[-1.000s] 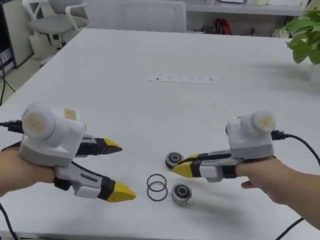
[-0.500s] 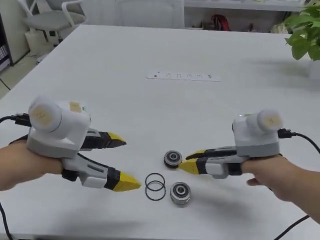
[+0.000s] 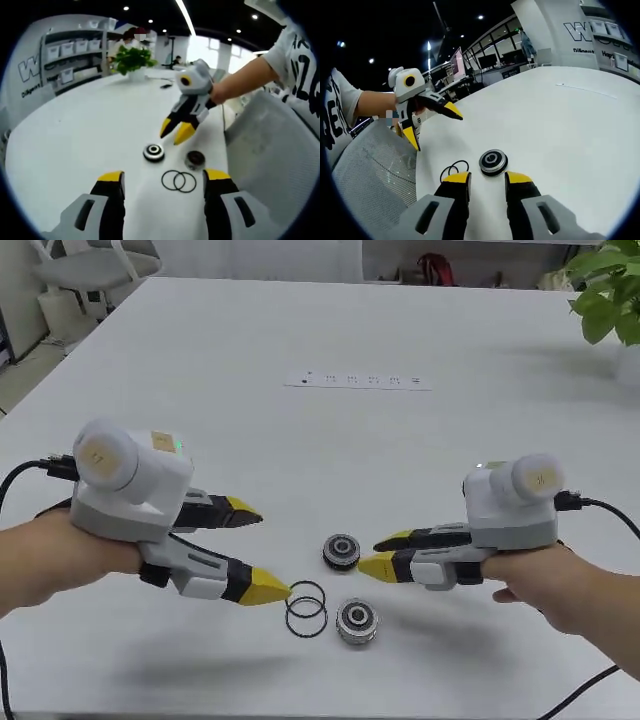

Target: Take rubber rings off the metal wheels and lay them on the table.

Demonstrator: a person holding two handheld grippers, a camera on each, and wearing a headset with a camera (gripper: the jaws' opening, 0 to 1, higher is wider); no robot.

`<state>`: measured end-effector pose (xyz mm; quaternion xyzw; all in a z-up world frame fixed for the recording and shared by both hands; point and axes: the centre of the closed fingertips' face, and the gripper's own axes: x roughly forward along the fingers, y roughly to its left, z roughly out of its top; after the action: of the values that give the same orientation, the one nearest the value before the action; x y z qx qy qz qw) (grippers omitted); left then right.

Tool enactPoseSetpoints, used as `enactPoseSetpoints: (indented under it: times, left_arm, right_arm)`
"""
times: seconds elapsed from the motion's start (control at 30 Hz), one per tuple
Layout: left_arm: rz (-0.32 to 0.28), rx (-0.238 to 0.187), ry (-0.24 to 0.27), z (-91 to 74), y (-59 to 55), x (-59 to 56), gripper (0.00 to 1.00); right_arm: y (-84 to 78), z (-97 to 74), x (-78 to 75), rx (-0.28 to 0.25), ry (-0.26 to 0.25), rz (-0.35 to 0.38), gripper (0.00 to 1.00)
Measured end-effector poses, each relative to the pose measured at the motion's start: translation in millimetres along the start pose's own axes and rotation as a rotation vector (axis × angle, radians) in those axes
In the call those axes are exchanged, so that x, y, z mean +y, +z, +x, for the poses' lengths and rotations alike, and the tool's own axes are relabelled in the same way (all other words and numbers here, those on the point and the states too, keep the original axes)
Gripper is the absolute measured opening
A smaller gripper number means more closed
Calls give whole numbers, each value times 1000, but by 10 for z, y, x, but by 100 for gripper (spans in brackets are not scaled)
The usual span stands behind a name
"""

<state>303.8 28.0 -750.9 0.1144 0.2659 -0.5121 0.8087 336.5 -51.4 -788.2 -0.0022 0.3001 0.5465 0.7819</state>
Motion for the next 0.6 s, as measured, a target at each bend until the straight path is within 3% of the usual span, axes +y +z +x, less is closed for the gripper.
enactPoseSetpoints:
  times: [0.6]
  left_arm:
    - [-4,5,-19,257,26,97,56]
  right_arm:
    - [-23,115,-64,21,6,-36,24]
